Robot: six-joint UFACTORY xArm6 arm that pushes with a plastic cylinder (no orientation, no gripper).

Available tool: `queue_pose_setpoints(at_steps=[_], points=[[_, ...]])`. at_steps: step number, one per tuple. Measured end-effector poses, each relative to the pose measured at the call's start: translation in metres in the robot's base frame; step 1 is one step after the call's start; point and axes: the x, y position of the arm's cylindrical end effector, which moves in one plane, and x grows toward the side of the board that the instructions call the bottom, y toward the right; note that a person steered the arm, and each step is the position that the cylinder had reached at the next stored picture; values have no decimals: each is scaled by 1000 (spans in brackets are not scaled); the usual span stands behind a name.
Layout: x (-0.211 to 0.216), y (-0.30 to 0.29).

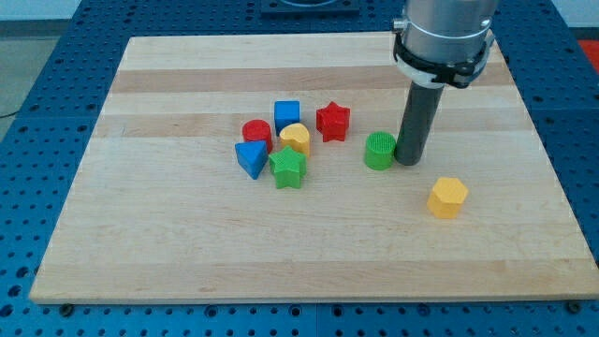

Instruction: Move the yellow hexagon towards the center of the board

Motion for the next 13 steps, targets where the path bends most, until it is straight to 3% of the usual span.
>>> queue_pose_setpoints(at_steps=[3, 4, 5, 6, 7, 13], points=[[8, -30], [8, -5], [13, 70], [72, 110], [89, 93], [49, 4]])
